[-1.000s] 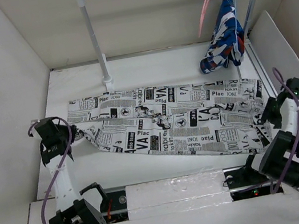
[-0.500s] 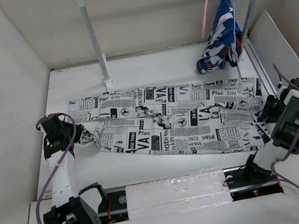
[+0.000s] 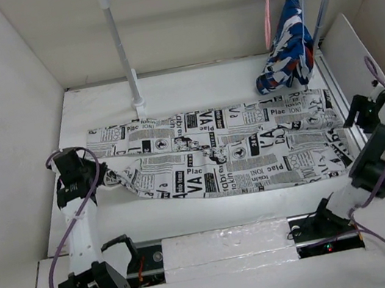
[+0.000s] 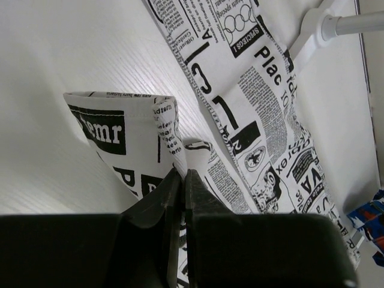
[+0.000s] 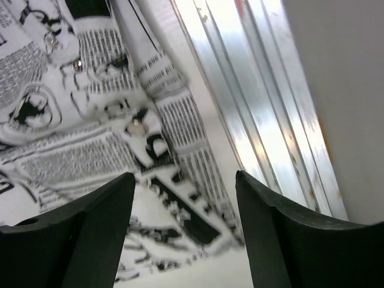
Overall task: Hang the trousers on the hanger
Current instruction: Fold the trousers at the center of the board.
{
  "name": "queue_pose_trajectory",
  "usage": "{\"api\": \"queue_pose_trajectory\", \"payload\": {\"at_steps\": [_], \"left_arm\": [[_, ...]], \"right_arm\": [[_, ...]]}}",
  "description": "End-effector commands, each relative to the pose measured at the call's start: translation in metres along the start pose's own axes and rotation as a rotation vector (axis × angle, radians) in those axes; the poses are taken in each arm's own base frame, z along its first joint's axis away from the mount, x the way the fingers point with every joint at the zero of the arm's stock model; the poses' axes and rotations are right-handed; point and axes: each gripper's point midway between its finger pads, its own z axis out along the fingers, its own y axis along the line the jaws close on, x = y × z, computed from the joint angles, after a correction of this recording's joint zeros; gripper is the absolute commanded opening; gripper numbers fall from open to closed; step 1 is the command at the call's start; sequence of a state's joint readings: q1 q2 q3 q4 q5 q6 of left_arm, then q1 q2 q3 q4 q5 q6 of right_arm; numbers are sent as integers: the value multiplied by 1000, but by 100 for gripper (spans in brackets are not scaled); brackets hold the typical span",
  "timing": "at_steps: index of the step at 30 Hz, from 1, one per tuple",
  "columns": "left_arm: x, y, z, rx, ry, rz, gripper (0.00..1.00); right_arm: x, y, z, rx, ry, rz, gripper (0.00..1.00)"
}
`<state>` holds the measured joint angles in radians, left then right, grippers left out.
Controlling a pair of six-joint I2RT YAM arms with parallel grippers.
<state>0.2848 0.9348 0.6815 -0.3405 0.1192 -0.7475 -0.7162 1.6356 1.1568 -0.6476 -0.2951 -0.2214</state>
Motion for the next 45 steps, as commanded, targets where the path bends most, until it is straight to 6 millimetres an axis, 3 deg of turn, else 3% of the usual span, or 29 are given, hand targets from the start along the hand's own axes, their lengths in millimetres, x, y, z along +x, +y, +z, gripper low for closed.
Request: {"api": "queue_pose_trajectory", "payload": {"at_steps": [1, 2, 4, 6, 7, 12, 17, 23, 26, 30, 32, 33, 35, 36, 37, 40, 43, 44, 45], "left_arm": [[0, -15, -9, 54, 1, 37, 0], [2, -19, -11, 73, 10, 33, 0], [9, -25, -13, 100, 30, 41, 0], [12, -29, -14, 115, 36, 53, 0], [12, -28, -14, 111, 38, 54, 0], [17, -25, -15, 104, 48, 72, 0], [19, -18, -13, 93, 39, 77, 0], [20, -12, -13, 74, 25, 78, 0], [19, -10, -14, 69, 13, 76, 0], [13, -9, -14, 61, -17, 74, 0], [0, -4, -17, 11, -65, 95, 0], [-19, -9, -23, -10, -132, 102, 0], [-46, 5, -25, -145, -227, 130, 0], [-64, -5, -32, -158, -273, 128, 0], [-67, 2, -28, -223, -267, 133, 0], [-77, -5, -33, -220, -293, 132, 0], [-76, -8, -31, -205, -288, 131, 0], [-74, -9, -27, -199, -277, 131, 0], [-76, -13, -27, -188, -279, 125, 0]], "right_arm": [[21, -16, -53, 107, -57, 89, 74], [52, -16, -49, 119, -16, 139, 74], [73, -28, -65, 194, -63, 207, 72], [104, -28, -59, 198, -37, 258, 71], [109, -28, -60, 198, -47, 272, 71], [119, -16, -42, 89, -30, 296, 70], [127, -17, -29, 83, -28, 308, 70], [139, -15, -8, 68, -18, 384, 63], [142, -17, 1, 63, -17, 390, 50], [135, -18, 0, 50, -19, 358, 0], [126, -23, -13, 67, -48, 299, 0], [134, -24, -24, 92, -16, 297, 0], [115, -29, -54, 162, -98, 251, 0], [124, -20, -61, 162, -49, 276, 0], [122, -14, -64, 154, -45, 282, 0], [117, -6, -72, 139, -42, 290, 0], [85, -5, -86, 152, -62, 223, 0], [60, -7, -99, 171, -114, 197, 0], [49, -5, -102, 175, -132, 181, 0]]}}
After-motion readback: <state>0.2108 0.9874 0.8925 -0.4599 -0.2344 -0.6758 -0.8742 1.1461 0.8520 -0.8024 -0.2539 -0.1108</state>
